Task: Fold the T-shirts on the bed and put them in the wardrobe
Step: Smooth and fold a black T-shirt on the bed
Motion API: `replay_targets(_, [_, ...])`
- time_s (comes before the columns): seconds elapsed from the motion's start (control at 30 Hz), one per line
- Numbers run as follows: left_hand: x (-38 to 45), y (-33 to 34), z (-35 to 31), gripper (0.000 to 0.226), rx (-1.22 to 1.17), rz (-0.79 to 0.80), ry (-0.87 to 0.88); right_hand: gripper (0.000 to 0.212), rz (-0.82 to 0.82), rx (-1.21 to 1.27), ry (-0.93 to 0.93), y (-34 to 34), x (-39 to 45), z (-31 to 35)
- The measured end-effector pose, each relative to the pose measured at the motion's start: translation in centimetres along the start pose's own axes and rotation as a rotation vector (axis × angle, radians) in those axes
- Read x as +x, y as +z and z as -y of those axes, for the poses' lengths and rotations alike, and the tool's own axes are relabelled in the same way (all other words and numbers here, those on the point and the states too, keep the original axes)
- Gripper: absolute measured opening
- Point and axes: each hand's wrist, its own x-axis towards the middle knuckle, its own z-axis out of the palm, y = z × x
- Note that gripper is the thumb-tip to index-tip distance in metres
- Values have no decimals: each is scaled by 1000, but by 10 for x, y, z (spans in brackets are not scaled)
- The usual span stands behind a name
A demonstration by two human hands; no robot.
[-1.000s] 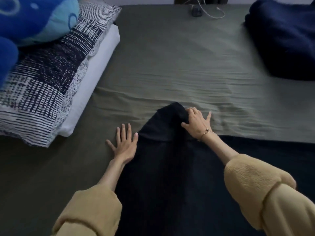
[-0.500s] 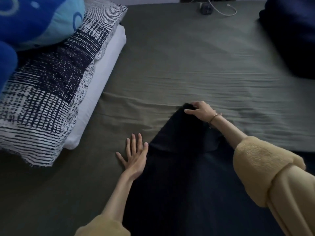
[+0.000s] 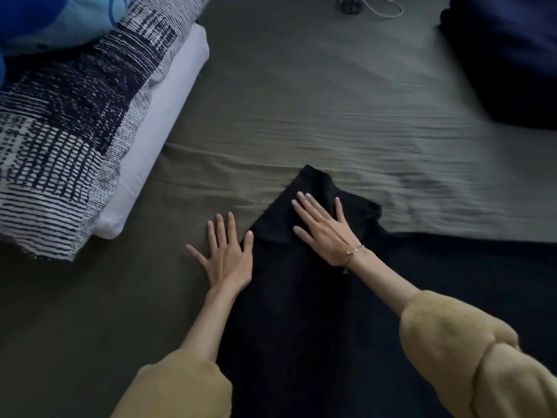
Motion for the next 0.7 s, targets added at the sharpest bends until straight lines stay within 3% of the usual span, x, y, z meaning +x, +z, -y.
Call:
replay_targets(0.1, [-29,7,-12,69,-29,-180,74,59,-55,22,146,-1,-7,-13])
replay_targets(0.2, [-67,26,-22,68,-25,-159,318,60,-51,17,181,-3,-19,-9])
replay_targets(0.27, [-88,37,-21,70,-7,-124,382,60,-32,-28,201,-1,-37,-7])
replay_targets(0.37, [-108,43,-9,77,11,-100,347,60,-103,9,208,1,-65,-8])
replay_targets(0.53, [-141,45,5,77,-3,-43,349,74,-99,-13,129,20,-122,-5])
replay_targets(0.7, [-205,54,10,79,0,-19,376,87,-56,-23,180,36,-202,-10])
